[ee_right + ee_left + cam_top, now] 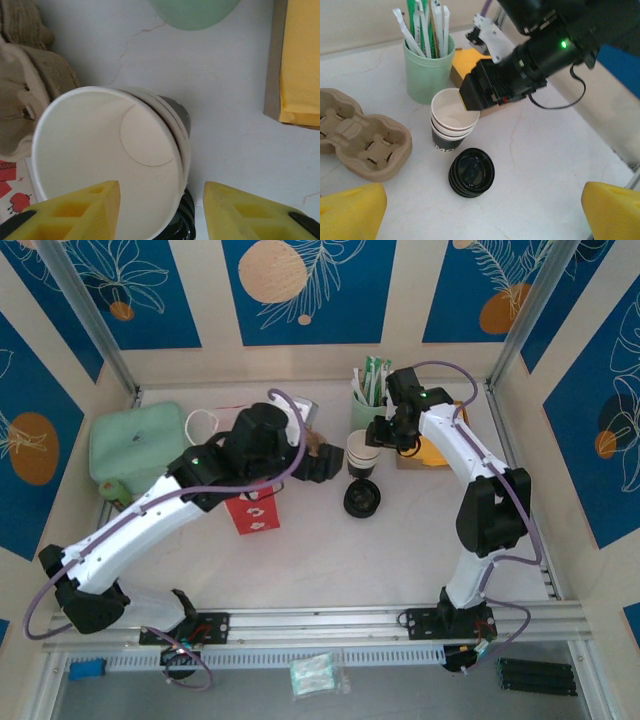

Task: Pack the takeout coffee

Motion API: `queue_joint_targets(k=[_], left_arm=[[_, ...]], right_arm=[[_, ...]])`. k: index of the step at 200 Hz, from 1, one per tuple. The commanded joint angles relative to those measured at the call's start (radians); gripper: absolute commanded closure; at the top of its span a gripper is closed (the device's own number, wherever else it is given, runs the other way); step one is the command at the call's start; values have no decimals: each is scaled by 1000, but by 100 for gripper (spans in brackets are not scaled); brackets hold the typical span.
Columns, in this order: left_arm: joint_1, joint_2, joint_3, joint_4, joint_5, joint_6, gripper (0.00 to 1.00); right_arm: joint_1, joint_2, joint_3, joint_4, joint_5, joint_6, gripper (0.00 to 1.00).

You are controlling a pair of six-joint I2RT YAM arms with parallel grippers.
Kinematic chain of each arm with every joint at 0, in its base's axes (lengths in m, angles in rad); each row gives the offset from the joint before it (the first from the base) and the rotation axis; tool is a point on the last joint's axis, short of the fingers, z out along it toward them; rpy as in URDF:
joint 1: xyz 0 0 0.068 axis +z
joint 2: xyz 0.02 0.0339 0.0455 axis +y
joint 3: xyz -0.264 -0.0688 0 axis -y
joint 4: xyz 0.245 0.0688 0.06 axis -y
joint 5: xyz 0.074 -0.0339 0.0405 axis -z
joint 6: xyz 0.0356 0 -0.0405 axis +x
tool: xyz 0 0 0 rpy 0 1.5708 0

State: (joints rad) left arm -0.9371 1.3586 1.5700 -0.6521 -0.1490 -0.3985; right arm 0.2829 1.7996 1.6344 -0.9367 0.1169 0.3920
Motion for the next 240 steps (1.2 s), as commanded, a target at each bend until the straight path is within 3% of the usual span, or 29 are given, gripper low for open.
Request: queue_joint_targets(k=[1, 121, 240], left_arm=[[-41, 11, 0, -11, -93, 38, 0], [-84, 33, -57, 28, -110, 8, 1], [-86, 13, -90, 46, -118, 10, 1]], right_arm=[[-10, 13, 41, -27, 9, -19, 54], [-24, 76, 101, -37, -19, -36, 71], [-23, 95, 110, -39, -31, -36, 76]])
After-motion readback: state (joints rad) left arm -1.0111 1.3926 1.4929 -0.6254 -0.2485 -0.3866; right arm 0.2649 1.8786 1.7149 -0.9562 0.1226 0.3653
